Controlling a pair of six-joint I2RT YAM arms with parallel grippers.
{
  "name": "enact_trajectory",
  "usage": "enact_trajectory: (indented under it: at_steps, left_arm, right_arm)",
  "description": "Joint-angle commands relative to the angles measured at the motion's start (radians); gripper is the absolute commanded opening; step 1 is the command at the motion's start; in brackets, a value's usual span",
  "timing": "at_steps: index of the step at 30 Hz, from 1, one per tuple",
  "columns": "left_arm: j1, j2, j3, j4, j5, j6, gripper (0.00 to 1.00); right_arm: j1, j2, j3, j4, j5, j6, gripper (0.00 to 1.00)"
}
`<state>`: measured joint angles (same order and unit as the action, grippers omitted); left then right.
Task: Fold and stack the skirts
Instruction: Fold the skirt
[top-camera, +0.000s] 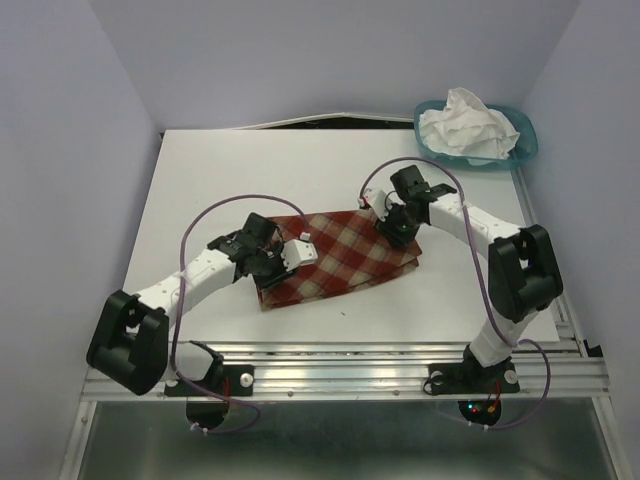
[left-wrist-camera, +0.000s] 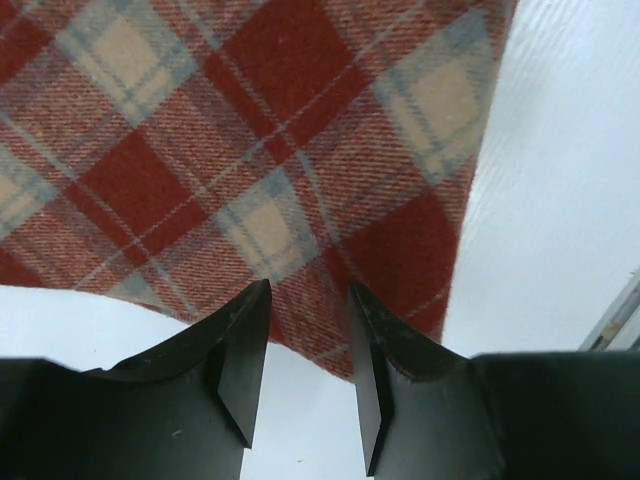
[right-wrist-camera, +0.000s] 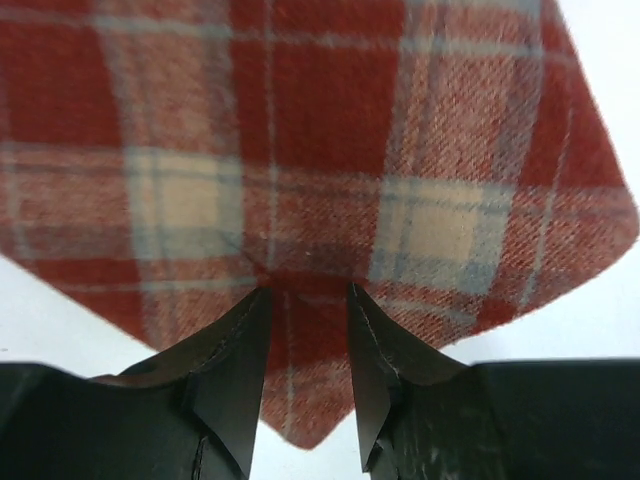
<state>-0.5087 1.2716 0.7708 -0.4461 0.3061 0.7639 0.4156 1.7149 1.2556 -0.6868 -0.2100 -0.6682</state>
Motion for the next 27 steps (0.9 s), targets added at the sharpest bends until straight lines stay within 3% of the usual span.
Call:
enact_trajectory:
  at_steps: [1,5,10,16,20,24,27]
  left_arm:
    - [-0.005,0.070,-0.033,0.082,-0.106,-0.029,0.45]
    - [0.002,0.182,-0.024,0.133,-0.182,-0.043,0.42]
    - [0.087,0.397,0.100,0.179,-0.219,-0.072,0.35]
    - [0.159,0.619,0.404,0.184,-0.248,-0.107,0.33]
    - [0.183,0.759,0.739,0.112,-0.188,-0.182,0.34]
    - [0.187,0.764,0.893,0.089,-0.142,-0.224,0.39]
    - [0.188,0.686,0.892,0.095,-0.118,-0.235,0.42]
  right_arm:
    - [-0.011,0.032,-0.008,0.049,0.044,0.018,0.41]
    - [-0.011,0.058,-0.087,0.059,0.050,0.042,0.39]
    - [-0.011,0.048,-0.183,0.030,-0.041,0.123,0.38]
    - [0.014,0.032,-0.232,0.015,-0.187,0.251,0.40]
    - [0.087,0.020,-0.188,0.055,-0.357,0.442,0.52]
    - [0.143,-0.021,-0.078,0.095,-0.540,0.571,0.58]
    - [0.143,-0.061,0.005,0.098,-0.528,0.608,0.60]
